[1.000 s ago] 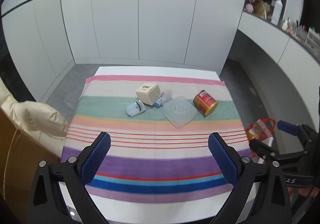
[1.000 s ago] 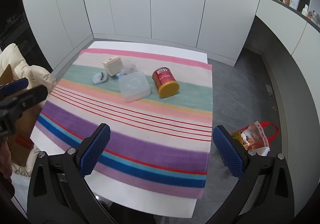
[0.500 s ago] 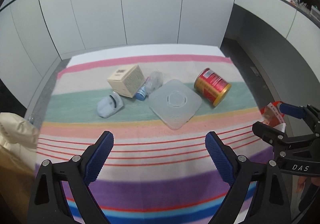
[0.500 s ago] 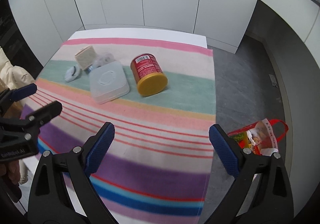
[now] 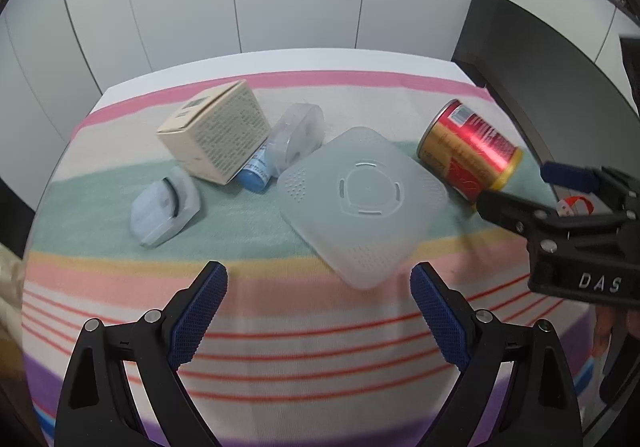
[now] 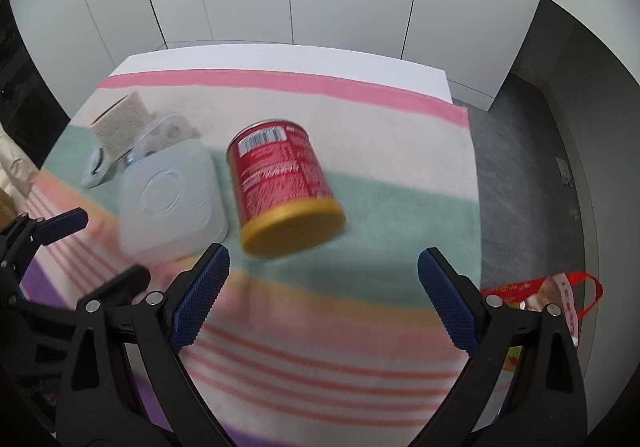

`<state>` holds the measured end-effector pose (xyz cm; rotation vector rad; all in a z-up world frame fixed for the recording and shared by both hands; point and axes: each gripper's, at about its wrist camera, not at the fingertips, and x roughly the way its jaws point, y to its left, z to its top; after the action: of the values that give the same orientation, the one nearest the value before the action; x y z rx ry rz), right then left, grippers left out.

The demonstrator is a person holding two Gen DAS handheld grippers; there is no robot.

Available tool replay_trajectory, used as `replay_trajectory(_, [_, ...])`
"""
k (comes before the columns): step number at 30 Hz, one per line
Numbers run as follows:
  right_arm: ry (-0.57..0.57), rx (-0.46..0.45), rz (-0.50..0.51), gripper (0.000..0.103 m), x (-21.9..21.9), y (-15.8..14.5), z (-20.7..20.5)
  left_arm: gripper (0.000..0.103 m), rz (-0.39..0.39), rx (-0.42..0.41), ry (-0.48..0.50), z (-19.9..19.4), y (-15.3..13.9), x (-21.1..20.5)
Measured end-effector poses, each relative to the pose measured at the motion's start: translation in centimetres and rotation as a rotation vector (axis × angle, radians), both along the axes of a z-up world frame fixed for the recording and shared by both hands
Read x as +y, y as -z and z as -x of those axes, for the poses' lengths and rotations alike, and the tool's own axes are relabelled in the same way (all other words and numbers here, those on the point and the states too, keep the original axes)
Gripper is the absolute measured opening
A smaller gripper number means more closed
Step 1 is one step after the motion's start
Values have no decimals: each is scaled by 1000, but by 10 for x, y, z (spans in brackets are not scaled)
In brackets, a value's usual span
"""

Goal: Organize objects
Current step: 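Grasp the red can with the right tool while the left tool grasps the clear square container, then lift and carry the red can and clear container toward the cardboard box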

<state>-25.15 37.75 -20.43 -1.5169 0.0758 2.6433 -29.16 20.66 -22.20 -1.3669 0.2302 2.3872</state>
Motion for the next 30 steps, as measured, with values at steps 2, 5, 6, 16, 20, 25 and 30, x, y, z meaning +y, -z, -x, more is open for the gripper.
replay_trajectory(2, [-4,4,3,95,0,4,9,94,-13,-13,9,6,6,2])
replay_trajectory(5, [-13,9,14,92,1,8,21,95,-24,1,26,13,9,10])
replay_trajectory(6, [-11,13,18,92,1,9,23,95,-26,6,35,16,10,13])
replay_trajectory(16, [-24,26,33,58,5,12,42,91,-19,33,97,36,11,39])
replay_trajectory(20, [8,19,35,57,12,11,38,91,-32,11,101,27,6,41])
replay_trajectory(25, [22,11,39,57,14,7,24,91,-58,7,62,6,-4,23])
replay_trajectory(30, [25,13,45,57,7,-6,3,91,-63,5,21,-12,-20,0])
